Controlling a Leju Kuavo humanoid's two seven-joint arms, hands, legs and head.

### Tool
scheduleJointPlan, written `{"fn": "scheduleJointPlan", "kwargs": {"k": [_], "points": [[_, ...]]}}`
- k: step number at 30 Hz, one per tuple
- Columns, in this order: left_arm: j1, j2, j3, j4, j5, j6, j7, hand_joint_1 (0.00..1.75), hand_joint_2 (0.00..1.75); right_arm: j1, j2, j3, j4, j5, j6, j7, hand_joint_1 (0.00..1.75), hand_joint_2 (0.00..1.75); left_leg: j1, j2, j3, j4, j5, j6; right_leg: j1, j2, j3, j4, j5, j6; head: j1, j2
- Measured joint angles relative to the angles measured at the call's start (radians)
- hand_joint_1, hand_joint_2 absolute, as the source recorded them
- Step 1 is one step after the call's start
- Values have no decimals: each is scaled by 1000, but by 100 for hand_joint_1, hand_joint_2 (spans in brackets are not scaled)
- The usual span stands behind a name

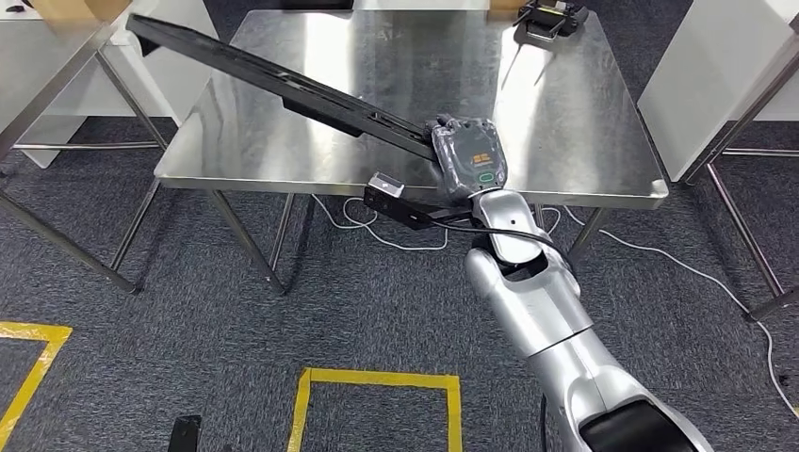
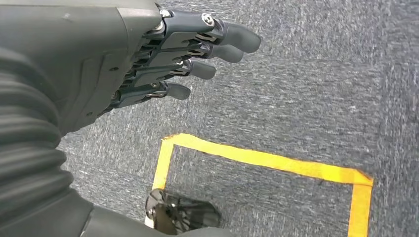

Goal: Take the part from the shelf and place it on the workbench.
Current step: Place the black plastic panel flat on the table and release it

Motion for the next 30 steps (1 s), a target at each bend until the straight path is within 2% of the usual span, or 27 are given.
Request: {"fn": "scheduleJointPlan", "kwargs": {"k": [1,2,3,4,5,6,7,8,9,10,12,13,14,15,17,18,19,20,21,22,23,24,25,27,28,29,30], "points": [[1,0,2,0,-2,1,2,0,175,-8,0,-6,19,2,-2,-1,175,175,-2,0,-48,47,7,4,5,1,16,0,-14,-2,0,0],[1,0,5,0,-4,2,3,0,175,-16,-1,-13,39,4,-4,-1,175,175,-6,1,-80,57,38,12,10,2,35,-1,-29,-4,0,0],[2,0,8,0,-8,5,4,0,175,-25,-1,-22,59,7,-7,-1,175,175,-12,0,-92,23,93,24,16,3,57,-3,-45,-5,0,0],[3,0,10,0,-11,7,5,0,175,-33,-2,-31,78,9,-11,-1,175,175,-22,-1,-86,-45,165,43,21,3,83,-8,-61,-6,0,0],[4,4,13,0,-14,11,5,0,175,-41,-5,-41,101,11,-15,-1,175,175,-33,-1,-72,-114,227,67,23,3,106,-18,-75,-6,3,0],[6,5,15,1,-19,14,5,0,175,-49,-7,-50,124,11,-22,-1,175,175,-44,-1,-56,-165,268,90,25,3,129,-35,-84,-4,10,0],[8,9,18,1,-21,17,4,0,175,-55,-11,-59,148,9,-29,-2,175,175,-54,-1,-41,-197,286,110,21,2,150,-56,-89,1,13,0],[10,12,20,2,-24,20,3,0,175,-59,-14,-69,170,6,-36,-3,175,175,-64,-1,-24,-210,281,125,19,1,166,-76,-89,8,13,0],[10,13,22,1,-26,22,1,0,175,-64,-14,-79,186,2,-42,-5,175,175,-72,-1,0,-230,267,136,20,-1,177,-87,-80,21,11,0],[9,16,24,0,-27,25,-1,0,175,-70,-16,-90,198,-1,-45,-7,175,175,-73,-1,34,-269,250,145,22,-3,174,-75,-67,33,5,0],[3,16,27,-1,-31,28,-4,0,175,-79,-23,-109,230,-5,-56,-11,175,175,-71,-3,107,-349,220,157,28,-3,118,27,-26,50,0,0],[1,14,28,-1,-33,29,-5,0,175,-78,-28,-115,250,-6,-62,-13,175,175,-65,-5,141,-381,208,155,27,-2,74,98,-20,51,-2,0],[0,11,29,-1,-34,29,-5,0,175,-71,-34,-119,272,-7,-66,-14,175,175,-61,-9,171,-400,198,150,24,-2,30,154,-31,48,-3,0],[1,9,31,-1,-34,29,-5,0,175,-61,-39,-123,292,-7,-69,-16,175,175,-55,-14,201,-415,185,143,21,-1,-6,186,-63,43,-3,0],[4,2,34,1,-35,31,-4,0,175,-48,-45,-128,321,-6,-70,-16,175,175,-41,-23,252,-429,154,117,12,-1,-65,175,-145,39,-2,0],[6,0,36,2,-35,31,-4,0,175,-47,-47,-130,331,-5,-70,-16,175,175,-34,-26,273,-430,138,102,5,-2,-85,140,-166,46,-2,0],[7,-2,37,2,-35,31,-5,0,175,-49,-48,-131,340,-3,-70,-16,175,175,-27,-29,290,-427,119,87,-5,-5,-101,89,-154,66,-2,0],[9,-3,38,2,-35,31,-5,0,175,-50,-50,-131,351,-1,-70,-17,175,175,-23,-31,302,-418,98,72,-16,-13,-111,26,-89,98,-1,0],[11,-3,39,3,-35,31,-6,0,175,-50,-51,-131,363,2,-69,-18,175,175,-18,-33,313,-400,72,59,-24,-27,-116,-30,1,128,-1,0],[13,-2,41,3,-35,31,-8,0,175,-48,-50,-130,374,5,-68,-19,175,175,-15,-34,319,-381,47,48,-25,-37,-111,-63,84,142,-5,0],[15,-2,43,3,-35,31,-11,0,175,-47,-50,-130,382,8,-68,-19,175,175,-12,-31,329,-368,28,38,-22,-44,-100,-82,145,139,-11,0],[16,-2,45,3,-35,31,-14,0,175,-52,-47,-130,387,14,-68,-18,175,175,-6,-27,336,-350,20,31,-13,-44,-86,-82,164,119,-14,0],[14,-4,46,3,-35,31,-17,0,175,-62,-42,-130,388,19,-68,-17,175,175,-2,-20,330,-327,25,24,-8,-37,-70,-79,158,89,-15,0],[10,-6,48,3,-35,30,-22,0,175,-96,-31,-130,389,27,-70,-15,175,175,4,-10,291,-234,24,16,-10,-26,-54,-86,147,42,-14,0],[8,-6,50,3,-35,30,-24,0,175,-110,-22,-130,389,27,-70,-15,175,175,5,-8,257,-176,1,14,-14,-21,-48,-87,143,24,-16,0],[7,-6,51,2,-34,30,-24,0,175,-120,-16,-130,389,26,-70,-15,175,175,6,-6,223,-120,-35,13,-15,-17,-44,-88,139,15,-20,0],[6,-6,52,2,-34,30,-25,0,175,-126,-11,-130,389,25,-70,-16,175,175,7,-6,186,-72,-71,12,-14,-14,-41,-88,137,11,-23,0]]}}
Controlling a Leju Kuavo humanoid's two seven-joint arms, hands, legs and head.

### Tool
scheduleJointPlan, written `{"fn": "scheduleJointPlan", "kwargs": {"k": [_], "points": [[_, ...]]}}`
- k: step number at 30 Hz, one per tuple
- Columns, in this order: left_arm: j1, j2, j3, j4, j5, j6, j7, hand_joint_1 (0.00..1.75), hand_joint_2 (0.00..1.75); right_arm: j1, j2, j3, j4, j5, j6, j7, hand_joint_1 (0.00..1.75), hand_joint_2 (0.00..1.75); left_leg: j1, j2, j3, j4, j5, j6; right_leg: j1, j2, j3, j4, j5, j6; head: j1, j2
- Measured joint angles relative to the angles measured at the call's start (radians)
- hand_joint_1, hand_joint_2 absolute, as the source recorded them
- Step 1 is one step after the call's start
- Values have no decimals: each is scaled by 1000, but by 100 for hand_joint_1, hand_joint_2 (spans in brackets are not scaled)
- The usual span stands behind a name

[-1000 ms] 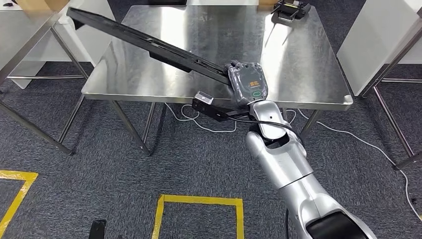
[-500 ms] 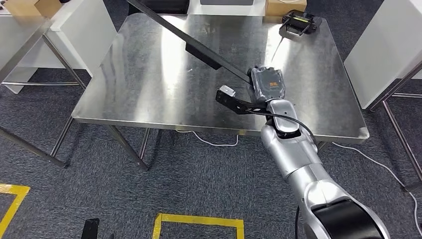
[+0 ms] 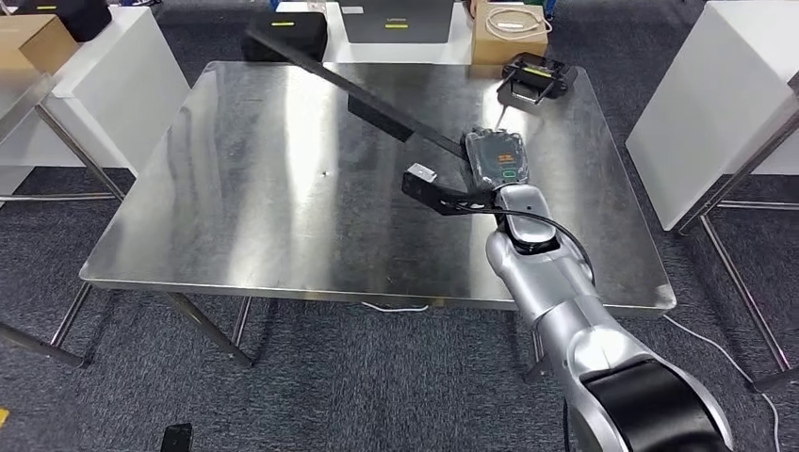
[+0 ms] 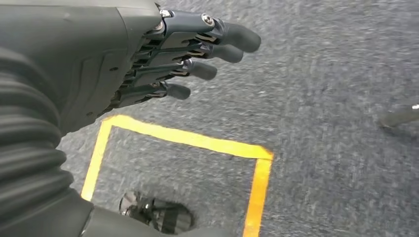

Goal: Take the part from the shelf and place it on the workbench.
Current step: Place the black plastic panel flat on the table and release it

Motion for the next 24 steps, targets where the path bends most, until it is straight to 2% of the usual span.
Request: {"fn": "scheduleJointPlan", "kwargs": {"k": [1,2,4,8,9,10,11,12,13,14,15,17,18,19,20,21,23,24], "points": [[1,0,1,0,0,0,0,0,175,-2,3,0,1,-1,0,0,175,175,1,1,-35,37,-22,-2,0,2,2,0,-2,0,0,0],[2,0,1,0,0,0,-1,0,175,-2,4,0,1,-1,1,1,175,175,2,1,-61,51,-21,-3,-1,4,4,3,-5,1,0,0],[5,0,2,0,1,0,-1,0,175,-2,6,0,2,-1,2,2,175,175,4,3,-84,44,6,-5,-3,5,5,7,-9,6,0,0],[6,0,3,0,1,0,-1,0,175,-2,7,0,2,1,3,3,175,175,6,3,-82,18,33,-6,-5,6,5,10,-12,10,-1,0],[6,1,5,0,1,0,-1,0,175,-2,8,0,3,2,3,3,175,175,9,4,-71,-22,64,-10,-8,6,5,14,-14,14,-1,0],[7,0,6,0,1,0,-1,0,175,-2,9,0,3,3,3,3,175,175,12,4,-55,-74,99,-18,-10,6,4,20,-18,21,-2,0],[9,-1,9,0,1,-1,-2,0,175,-3,11,0,4,4,5,3,175,175,9,5,-46,-124,127,-17,-8,6,0,25,-21,37,-2,0],[11,-3,11,0,1,-1,-2,0,175,-3,13,0,4,4,7,3,175,175,4,5,-36,-166,151,-8,-8,5,-8,32,-25,55,-1,0],[13,-5,11,0,1,-2,-2,0,175,-4,14,0,4,4,9,3,175,175,-4,3,-34,-182,155,6,-5,3,-21,46,-32,68,0,0],[14,-6,12,0,1,-2,-3,0,175,-5,15,0,5,4,12,3,175,175,-15,2,-37,-183,154,29,-2,2,-45,80,-46,75,3,0],[14,-6,12,0,1,-2,-3,0,175,-5,14,0,5,4,14,3,175,175,-22,1,-34,-186,157,43,-3,2,-79,142,-71,72,6,0],[13,-6,14,0,1,-2,-4,0,175,-3,14,0,8,4,17,3,175,175,-37,-1,-33,-185,153,59,3,3,-166,303,-123,59,9,0],[14,-6,15,0,1,-2,-4,0,175,-2,14,0,9,4,18,4,175,175,-44,-4,-31,-185,150,64,8,4,-197,355,-135,58,9,0],[14,-6,16,0,0,-3,-4,0,175,0,13,0,11,4,18,4,175,175,-52,-8,-27,-185,148,69,15,5,-208,364,-129,58,10,0],[14,-7,16,0,0,-3,-4,0,175,0,12,0,12,4,18,4,175,175,-60,-13,-23,-185,144,73,23,5,-195,328,-107,57,10,0],[14,-8,16,0,0,-3,-4,0,175,-1,11,0,12,4,18,5,175,175,-67,-17,-16,-185,140,76,34,7,-164,257,-75,53,11,0],[14,-14,17,0,0,-3,-4,0,175,-4,10,0,12,4,18,6,175,175,-80,-22,-9,-185,129,79,52,9,-93,111,-20,29,8,0],[14,-16,17,0,0,-4,-5,0,175,-5,11,0,12,4,18,6,175,175,-82,-23,-7,-185,123,78,58,8,-71,69,-7,17,5,0]]}}
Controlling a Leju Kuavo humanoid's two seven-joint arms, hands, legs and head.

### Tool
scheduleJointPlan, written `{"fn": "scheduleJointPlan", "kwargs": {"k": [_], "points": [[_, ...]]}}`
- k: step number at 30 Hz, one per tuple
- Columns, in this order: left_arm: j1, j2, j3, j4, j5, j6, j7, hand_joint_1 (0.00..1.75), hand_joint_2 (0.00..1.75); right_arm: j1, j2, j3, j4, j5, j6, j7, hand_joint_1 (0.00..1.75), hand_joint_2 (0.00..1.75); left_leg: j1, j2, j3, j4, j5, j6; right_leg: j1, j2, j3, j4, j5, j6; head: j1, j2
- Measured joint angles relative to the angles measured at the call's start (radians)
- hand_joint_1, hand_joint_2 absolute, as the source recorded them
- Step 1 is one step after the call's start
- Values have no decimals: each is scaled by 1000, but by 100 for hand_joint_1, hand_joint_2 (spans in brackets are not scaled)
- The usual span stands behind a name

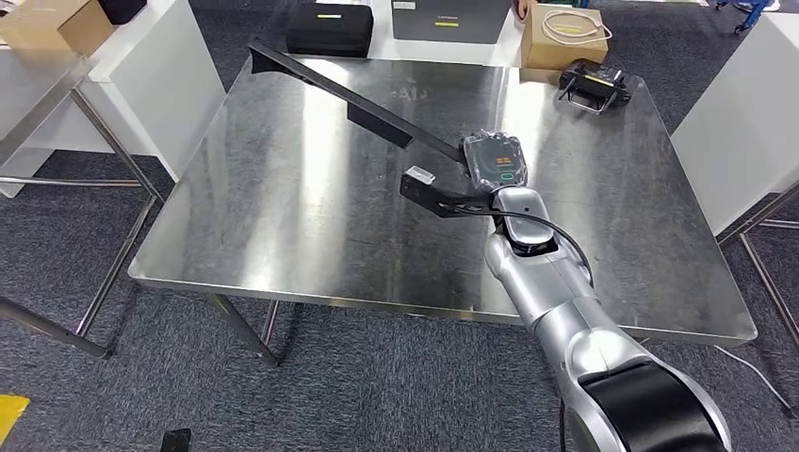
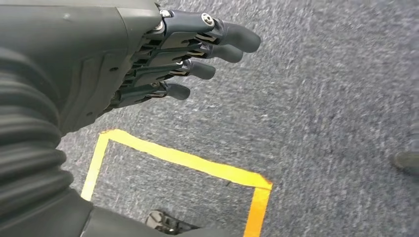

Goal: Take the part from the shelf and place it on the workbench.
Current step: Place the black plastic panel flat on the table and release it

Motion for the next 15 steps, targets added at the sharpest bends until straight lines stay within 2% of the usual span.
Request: {"fn": "scheduleJointPlan", "kwargs": {"k": [1,2,4,5,6,8,9,10,11,13,14,15], "points": [[0,-2,0,0,0,0,0,0,175,-1,1,0,0,0,0,0,175,175,0,0,0,0,-4,-3,3,-1,11,-16,2,-10,-2,0],[1,0,1,0,0,0,-1,0,175,-2,1,0,0,0,0,0,175,175,1,0,2,-1,-8,-7,2,-3,14,-20,1,-15,-3,0],[2,2,2,0,0,1,-1,0,175,-3,2,0,-1,1,0,0,175,175,5,3,1,8,-22,-18,-11,-3,27,-35,-1,-25,-1,0],[2,2,3,0,0,1,-2,0,175,-3,4,0,-1,2,-1,0,175,175,7,6,-11,37,-39,-26,-18,-4,37,-43,-2,-30,-1,0],[2,3,3,-1,0,2,-2,0,175,-3,5,0,-1,2,-1,0,175,175,12,9,-34,86,-62,-36,-26,-5,46,-50,-4,-34,-1,0],[2,3,5,0,0,2,-2,0,175,-4,9,0,-1,2,-1,0,175,175,30,15,-111,221,-111,-59,-29,-5,55,-51,-10,-40,-2,0],[3,4,7,0,0,2,-2,0,175,-3,11,0,0,2,-1,0,175,175,41,18,-147,270,-118,-69,-33,-4,58,-50,-14,-39,-2,0],[4,5,8,0,0,2,-2,0,175,-2,11,0,0,2,-1,0,175,175,52,21,-169,286,-107,-79,-37,-4,61,-48,-18,-35,-2,0],[5,5,8,0,0,2,-2,0,175,-2,11,0,0,2,-1,0,175,175,61,25,-172,263,-75,-89,-42,-3,63,-43,-23,-29,-2,0],[5,7,9,0,0,2,-2,0,175,-2,13,0,0,4,-1,0,175,175,78,33,-129,139,10,-110,-52,-1,65,-27,-39,-11,-2,0],[5,6,9,0,0,2,-2,0,175,-2,15,0,0,5,-1,0,175,175,81,34,-103,81,36,-115,-51,0,64,-16,-46,-2,-5,0],[4,6,9,0,0,1,-2,0,175,-3,16,0,0,6,-1,0,175,175,82,34,-86,44,49,-112,-48,1,60,-7,-53,6,-6,0]]}}
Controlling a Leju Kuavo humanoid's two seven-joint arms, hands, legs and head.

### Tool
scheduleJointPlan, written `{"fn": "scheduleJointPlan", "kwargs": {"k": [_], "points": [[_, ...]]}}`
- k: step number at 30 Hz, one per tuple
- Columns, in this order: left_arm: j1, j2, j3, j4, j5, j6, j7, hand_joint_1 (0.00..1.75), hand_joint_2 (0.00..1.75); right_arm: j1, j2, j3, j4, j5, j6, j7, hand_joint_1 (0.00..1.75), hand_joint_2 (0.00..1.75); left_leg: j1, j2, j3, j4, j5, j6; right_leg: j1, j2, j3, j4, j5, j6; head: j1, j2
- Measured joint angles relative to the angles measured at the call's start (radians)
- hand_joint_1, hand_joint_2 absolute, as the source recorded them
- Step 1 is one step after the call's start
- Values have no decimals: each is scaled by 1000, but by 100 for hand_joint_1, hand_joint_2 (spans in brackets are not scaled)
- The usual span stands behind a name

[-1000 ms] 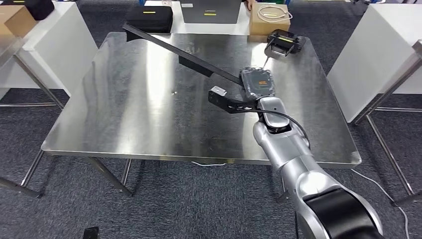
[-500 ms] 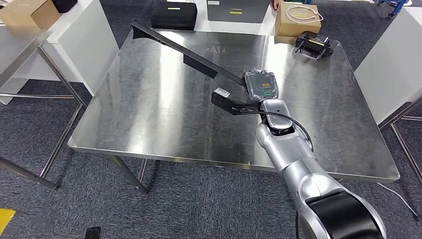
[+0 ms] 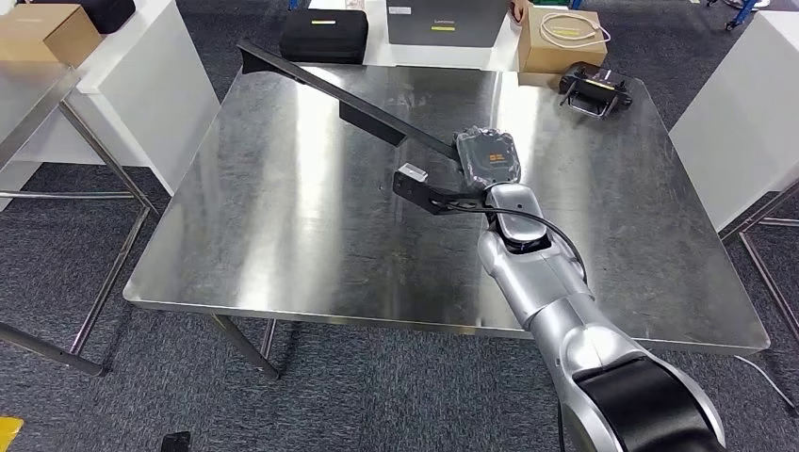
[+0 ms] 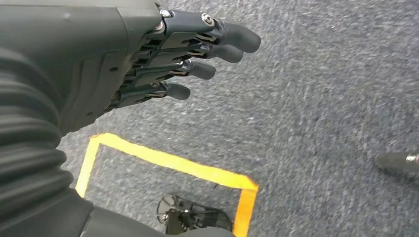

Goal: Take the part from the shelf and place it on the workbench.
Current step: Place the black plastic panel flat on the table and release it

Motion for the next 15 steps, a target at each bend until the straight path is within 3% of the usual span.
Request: {"fn": "scheduleJointPlan", "kwargs": {"k": [3,8,15], "points": [[-1,-2,0,0,-1,-1,-1,0,175,-1,-1,0,0,2,0,1,175,175,-8,-6,2,-15,1,23,12,-1,-8,6,-2,4,7,0],[-1,-3,0,0,-10,-8,-3,0,175,-1,-5,0,1,3,-1,2,175,175,-27,-15,-1,-14,1,44,9,-12,-4,-6,2,9,11,0],[-1,-2,0,0,-19,-11,-1,0,175,-1,-10,0,1,3,-4,5,175,175,-32,-14,-2,-13,1,54,5,-13,-4,-11,7,19,11,0]]}}
